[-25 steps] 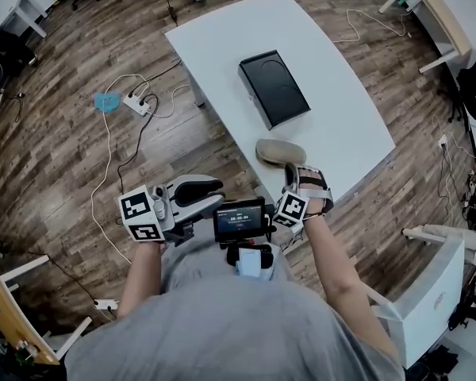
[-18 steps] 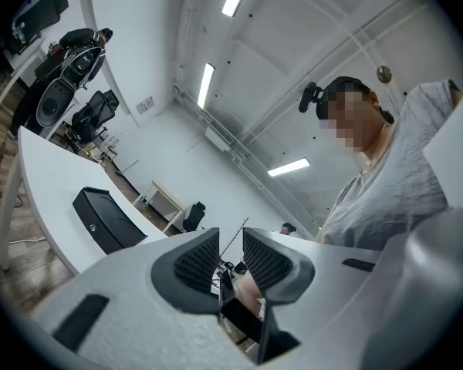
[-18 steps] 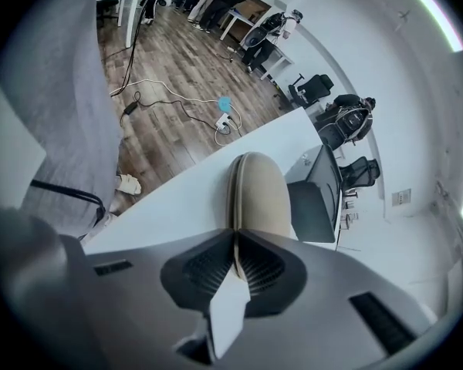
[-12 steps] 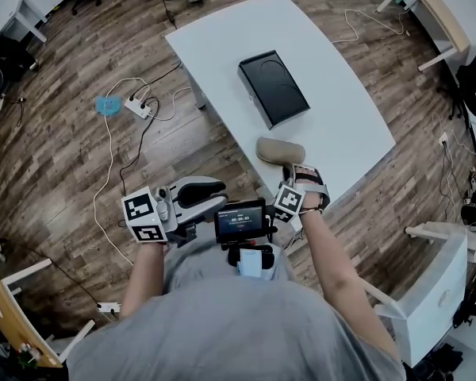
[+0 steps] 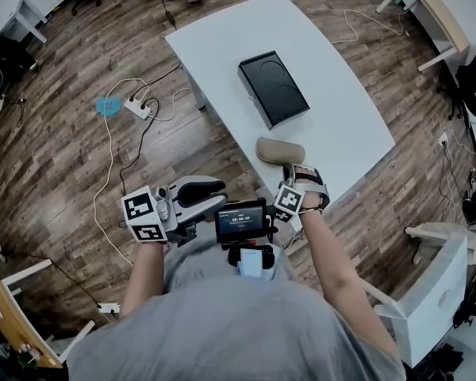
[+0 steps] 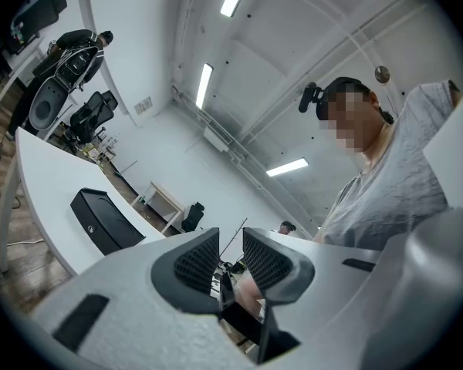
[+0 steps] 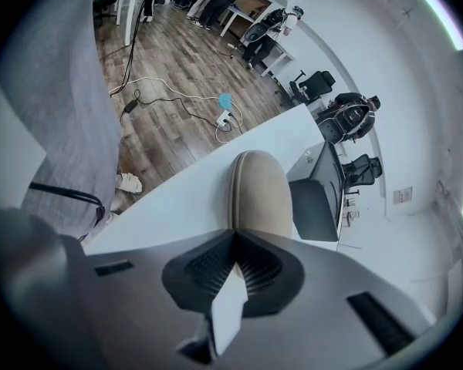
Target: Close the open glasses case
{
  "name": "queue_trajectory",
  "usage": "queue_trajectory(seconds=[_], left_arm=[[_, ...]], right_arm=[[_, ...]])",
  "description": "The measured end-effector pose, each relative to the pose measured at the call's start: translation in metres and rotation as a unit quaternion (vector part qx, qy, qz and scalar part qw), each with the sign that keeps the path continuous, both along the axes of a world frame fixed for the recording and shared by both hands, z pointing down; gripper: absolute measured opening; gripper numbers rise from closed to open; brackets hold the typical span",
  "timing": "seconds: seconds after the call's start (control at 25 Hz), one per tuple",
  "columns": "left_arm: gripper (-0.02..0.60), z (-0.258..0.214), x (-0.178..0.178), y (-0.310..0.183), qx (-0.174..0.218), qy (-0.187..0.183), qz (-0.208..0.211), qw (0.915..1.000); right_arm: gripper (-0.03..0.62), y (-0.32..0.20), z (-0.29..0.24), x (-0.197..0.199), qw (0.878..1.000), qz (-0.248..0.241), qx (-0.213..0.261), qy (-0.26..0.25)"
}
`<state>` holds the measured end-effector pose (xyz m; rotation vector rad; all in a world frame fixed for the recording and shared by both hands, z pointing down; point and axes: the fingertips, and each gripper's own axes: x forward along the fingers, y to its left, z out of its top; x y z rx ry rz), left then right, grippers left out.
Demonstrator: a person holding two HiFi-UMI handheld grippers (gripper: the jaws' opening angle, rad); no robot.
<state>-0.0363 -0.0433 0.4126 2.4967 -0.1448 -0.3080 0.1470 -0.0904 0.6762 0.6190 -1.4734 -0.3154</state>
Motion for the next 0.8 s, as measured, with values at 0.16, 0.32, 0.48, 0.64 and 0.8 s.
queue_trajectory(seconds=[0.16, 0.32, 0.48, 0.64, 0.8], left_arm=[[0.087, 0.0002, -0.0003, 0.0021, -0.001, -0.001, 0.001, 1.0], [0.087, 0.0002, -0.0001, 0.0011, -0.001, -0.001, 0.001, 1.0], [0.087, 0.0005, 0.0009, 0.0001, 0.0, -0.001, 0.002, 1.0], [0.087, -0.0012, 0.0013, 0.0003, 0.001, -0.001, 0.002, 1.0], [0.087, -0.0027, -0.0006, 0.0026, 0.003, -0.001, 0.002, 1.0]], right_arm=[[0.029, 0.001, -0.0013, 0.0002, 1.0, 0.002, 0.0, 0.0], [0.029, 0.0002, -0.0011, 0.001, 1.0, 0.002, 0.001, 0.001], [0.029, -0.0011, -0.0004, 0.0009, 1.0, 0.001, 0.002, 0.0], [0.029, -0.001, -0.0008, 0.0022, 1.0, 0.001, 0.001, 0.003], [0.029, 0.0015, -0.0017, 0.0016, 1.0, -0.001, 0.001, 0.005]])
